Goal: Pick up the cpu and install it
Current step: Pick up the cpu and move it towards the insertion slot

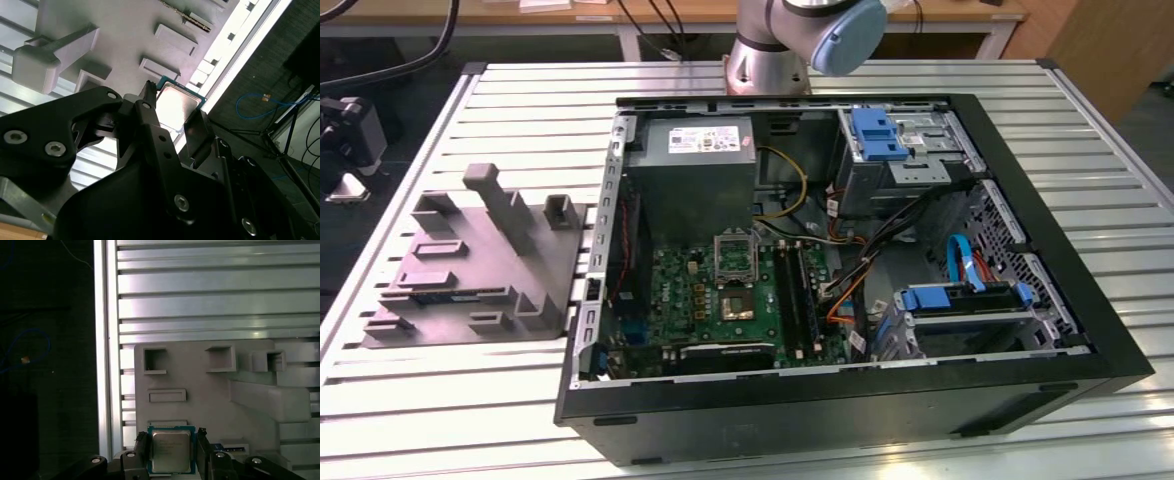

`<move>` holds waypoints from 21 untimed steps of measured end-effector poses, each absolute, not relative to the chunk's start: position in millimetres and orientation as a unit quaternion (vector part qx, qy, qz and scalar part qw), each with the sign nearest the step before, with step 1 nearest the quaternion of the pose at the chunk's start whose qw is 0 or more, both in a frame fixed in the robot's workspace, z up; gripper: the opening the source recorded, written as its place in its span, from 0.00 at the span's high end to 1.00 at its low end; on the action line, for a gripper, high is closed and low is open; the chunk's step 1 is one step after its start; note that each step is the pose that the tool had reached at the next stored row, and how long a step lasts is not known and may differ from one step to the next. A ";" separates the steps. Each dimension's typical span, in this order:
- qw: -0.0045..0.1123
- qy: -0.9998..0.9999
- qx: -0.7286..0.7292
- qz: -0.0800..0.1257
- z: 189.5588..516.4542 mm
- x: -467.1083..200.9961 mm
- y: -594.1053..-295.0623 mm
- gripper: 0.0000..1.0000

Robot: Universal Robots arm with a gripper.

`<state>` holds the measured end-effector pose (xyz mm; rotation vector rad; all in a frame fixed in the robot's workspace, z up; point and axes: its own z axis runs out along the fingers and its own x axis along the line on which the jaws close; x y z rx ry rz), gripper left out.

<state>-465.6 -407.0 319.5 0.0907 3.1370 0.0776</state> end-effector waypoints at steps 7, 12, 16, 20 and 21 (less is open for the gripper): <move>0.001 0.999 0.029 0.025 321.7 -465.6 -407.0 0.53; 0.001 0.999 0.029 0.025 324.8 -465.6 -407.0 0.53; 0.001 0.999 0.029 0.025 327.8 -465.6 -407.0 0.53; 0.001 0.999 0.029 0.025 330.7 -465.6 -407.0 0.53; 0.001 0.999 0.029 0.025 331.4 -465.6 -407.0 0.53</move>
